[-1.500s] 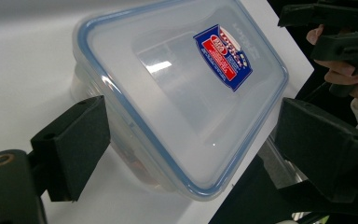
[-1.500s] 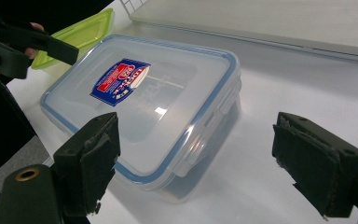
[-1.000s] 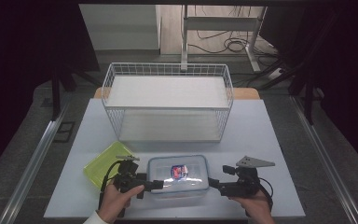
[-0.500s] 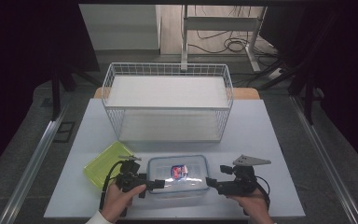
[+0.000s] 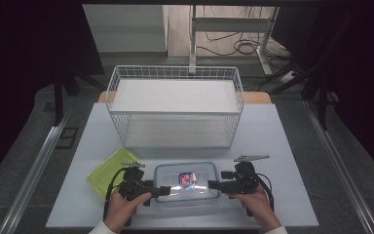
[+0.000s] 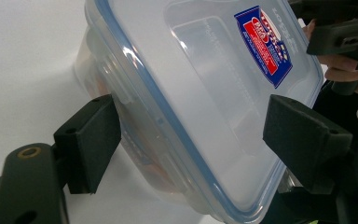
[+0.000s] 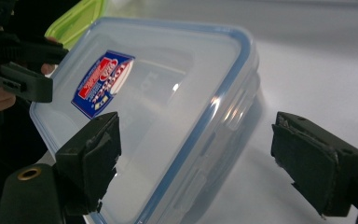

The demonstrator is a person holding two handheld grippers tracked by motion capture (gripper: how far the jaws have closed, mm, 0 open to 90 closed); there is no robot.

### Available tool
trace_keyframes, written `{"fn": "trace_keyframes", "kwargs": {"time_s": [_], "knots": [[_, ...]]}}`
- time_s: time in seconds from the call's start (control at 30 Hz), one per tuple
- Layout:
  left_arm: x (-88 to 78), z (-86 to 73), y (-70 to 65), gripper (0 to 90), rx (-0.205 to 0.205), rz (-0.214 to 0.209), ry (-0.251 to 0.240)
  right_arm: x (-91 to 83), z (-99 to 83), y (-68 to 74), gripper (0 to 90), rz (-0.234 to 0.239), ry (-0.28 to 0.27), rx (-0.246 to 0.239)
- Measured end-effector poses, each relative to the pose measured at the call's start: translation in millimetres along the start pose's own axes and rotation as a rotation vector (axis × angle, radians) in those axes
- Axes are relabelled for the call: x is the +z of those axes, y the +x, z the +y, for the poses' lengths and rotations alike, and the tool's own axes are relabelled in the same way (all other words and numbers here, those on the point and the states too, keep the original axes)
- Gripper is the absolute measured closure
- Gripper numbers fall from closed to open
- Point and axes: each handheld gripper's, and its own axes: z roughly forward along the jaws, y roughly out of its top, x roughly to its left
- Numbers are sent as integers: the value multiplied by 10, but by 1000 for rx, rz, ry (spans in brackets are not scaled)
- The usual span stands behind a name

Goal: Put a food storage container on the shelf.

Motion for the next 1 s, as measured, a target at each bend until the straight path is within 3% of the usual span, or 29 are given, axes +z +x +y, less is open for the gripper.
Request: {"fn": "trace_keyframes", "kwargs": {"time_s": [0.23, 0.27, 0.33, 0.37, 0.47, 0.53, 0.7, 0.8, 1.0], "knots": [[1, -1, -3, 195, 2, 2, -3, 85, -4, -44, 206, 91, 27, 61], [1, -1, -4, 194, 2, 3, -3, 111, -4, -47, 179, 106, 39, 75], [2, -1, -5, 194, 2, 2, -3, 133, 0, -56, 186, 108, 49, 107], [2, -1, -6, 193, 2, 3, -3, 100, 4, -74, 251, 110, 38, 119], [1, -3, -12, 193, 7, 7, -1, 67, 3, -85, 291, 110, 29, 127], [-1, -7, -18, 194, 9, 9, -2, 56, -6, -107, 320, 121, 21, 157], [-36, -24, -55, 222, 25, 21, -13, 19, -17, -87, 346, 122, 14, 159], [-65, -45, -81, 255, 37, 26, -26, -22, -34, -56, 363, 114, 8, 131], [-158, -114, -78, 366, 44, -3, -63, -123, -105, 22, 409, 110, -18, 90]]}}
